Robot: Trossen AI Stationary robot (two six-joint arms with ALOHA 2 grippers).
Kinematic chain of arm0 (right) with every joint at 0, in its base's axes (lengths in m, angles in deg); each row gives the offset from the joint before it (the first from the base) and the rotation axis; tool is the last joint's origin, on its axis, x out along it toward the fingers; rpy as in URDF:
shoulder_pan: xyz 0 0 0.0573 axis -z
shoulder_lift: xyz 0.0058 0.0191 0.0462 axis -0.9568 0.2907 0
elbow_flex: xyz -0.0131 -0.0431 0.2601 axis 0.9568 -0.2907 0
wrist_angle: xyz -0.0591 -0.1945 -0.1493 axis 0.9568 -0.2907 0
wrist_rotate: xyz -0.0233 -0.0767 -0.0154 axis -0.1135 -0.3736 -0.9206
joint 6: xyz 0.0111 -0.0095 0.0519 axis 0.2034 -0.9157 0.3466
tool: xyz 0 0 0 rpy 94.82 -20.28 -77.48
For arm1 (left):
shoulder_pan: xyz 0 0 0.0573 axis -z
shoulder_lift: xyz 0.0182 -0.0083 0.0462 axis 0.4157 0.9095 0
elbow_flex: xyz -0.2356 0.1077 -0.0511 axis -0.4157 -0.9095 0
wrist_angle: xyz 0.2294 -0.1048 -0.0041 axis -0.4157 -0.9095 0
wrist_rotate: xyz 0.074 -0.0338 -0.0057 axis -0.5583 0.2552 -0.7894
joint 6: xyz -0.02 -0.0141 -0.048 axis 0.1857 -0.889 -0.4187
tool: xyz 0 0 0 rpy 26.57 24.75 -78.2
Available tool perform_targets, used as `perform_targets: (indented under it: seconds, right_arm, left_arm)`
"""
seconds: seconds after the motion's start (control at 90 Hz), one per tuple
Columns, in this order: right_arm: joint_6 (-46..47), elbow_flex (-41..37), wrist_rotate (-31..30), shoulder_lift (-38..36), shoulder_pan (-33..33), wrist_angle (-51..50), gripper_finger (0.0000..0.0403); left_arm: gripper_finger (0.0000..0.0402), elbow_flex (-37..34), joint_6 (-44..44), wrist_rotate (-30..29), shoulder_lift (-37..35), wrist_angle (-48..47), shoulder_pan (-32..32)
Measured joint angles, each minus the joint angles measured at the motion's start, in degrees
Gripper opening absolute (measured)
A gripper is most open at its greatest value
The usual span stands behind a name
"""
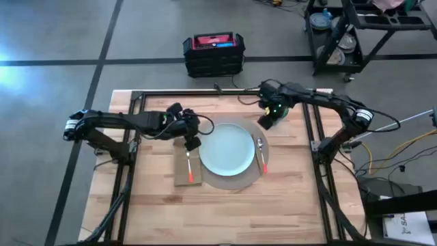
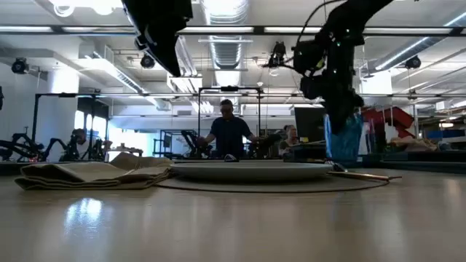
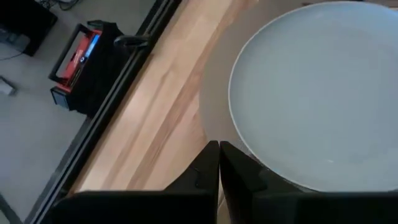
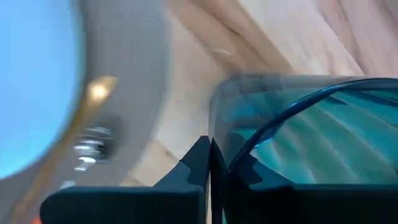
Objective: Set table place
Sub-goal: Move the blue cup on the top right of the table mat
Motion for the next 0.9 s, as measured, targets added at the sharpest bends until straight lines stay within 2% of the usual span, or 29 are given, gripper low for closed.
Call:
perform_targets:
  seconds: [0.467, 0.9]
  right_arm:
    - [-1.14, 5.87, -0.73, 10.37, -1.10, -0.72, 0.0001]
    - [0.76, 9.70, -0.51, 10.41, -2.64, -4.47, 0.0005]
  left_arm:
    - [0.0000, -0.11, -0.62, 0.00, -0.01, 0.26, 0.00]
    - [0.0000, -0.11, -0.47, 0.07, -0.04, -0.22, 0.01]
